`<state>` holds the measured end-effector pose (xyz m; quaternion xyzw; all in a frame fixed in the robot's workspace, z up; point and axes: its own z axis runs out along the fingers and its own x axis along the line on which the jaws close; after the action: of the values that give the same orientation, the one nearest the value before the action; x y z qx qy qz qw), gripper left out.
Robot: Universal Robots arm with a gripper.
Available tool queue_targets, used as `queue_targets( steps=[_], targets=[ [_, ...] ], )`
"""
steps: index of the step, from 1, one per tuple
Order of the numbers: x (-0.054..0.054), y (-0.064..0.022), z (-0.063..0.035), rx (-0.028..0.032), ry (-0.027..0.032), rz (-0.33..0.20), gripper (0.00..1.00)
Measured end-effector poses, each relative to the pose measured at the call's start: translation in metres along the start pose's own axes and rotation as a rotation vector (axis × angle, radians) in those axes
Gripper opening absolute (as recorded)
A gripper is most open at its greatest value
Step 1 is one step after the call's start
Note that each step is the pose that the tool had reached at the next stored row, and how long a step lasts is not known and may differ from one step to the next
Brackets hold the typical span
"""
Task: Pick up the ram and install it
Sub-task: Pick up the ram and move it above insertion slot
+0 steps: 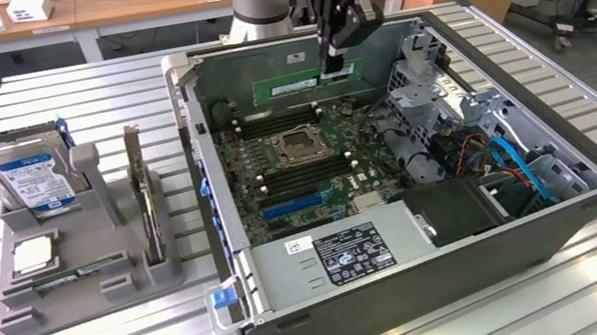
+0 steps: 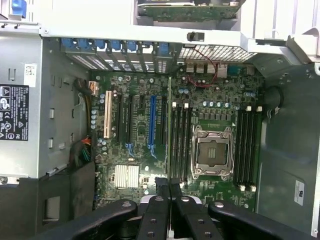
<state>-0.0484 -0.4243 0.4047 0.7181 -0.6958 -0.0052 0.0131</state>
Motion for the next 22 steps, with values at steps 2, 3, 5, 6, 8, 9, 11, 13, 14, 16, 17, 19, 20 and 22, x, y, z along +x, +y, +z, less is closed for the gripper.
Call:
queue_targets(
  steps=[2, 3, 5, 6, 8, 9, 11, 13, 14, 16, 17, 19, 20, 22],
  targets=[
    [-0.002, -0.0001, 0.0002, 0.0000, -0.0006, 0.000, 0.11],
    [-0.003, -0.0001, 0.0002, 0.0000, -0.0007, 0.000, 0.11],
    [-0.005, -0.0002, 0.0003, 0.0000, -0.0010, 0.001, 0.11],
    [-0.006, -0.0002, 0.0004, 0.0000, -0.0012, 0.001, 0.11],
    [-0.007, -0.0003, 0.0003, -0.0001, -0.0012, 0.001, 0.11],
    [-0.007, -0.0003, 0.0003, -0.0001, -0.0013, 0.001, 0.11],
    [-0.007, -0.0005, 0.0004, 0.0000, -0.0014, 0.001, 0.11],
    [-0.007, -0.0031, 0.0003, -0.0003, -0.0014, 0.001, 0.11],
    [-0.007, -0.0047, 0.0002, -0.0005, -0.0013, 0.001, 0.11],
    [-0.007, -0.0084, 0.0002, -0.0008, -0.0014, 0.001, 0.11],
    [-0.007, -0.0105, 0.0002, -0.0011, -0.0014, 0.001, 0.11],
    [-0.007, -0.0152, 0.0000, -0.0017, -0.0014, 0.001, 0.11],
    [-0.007, -0.0166, 0.0000, -0.0018, -0.0014, 0.001, 0.11],
    [-0.007, -0.0168, 0.0000, -0.0019, -0.0014, 0.001, 0.11]
  ],
)
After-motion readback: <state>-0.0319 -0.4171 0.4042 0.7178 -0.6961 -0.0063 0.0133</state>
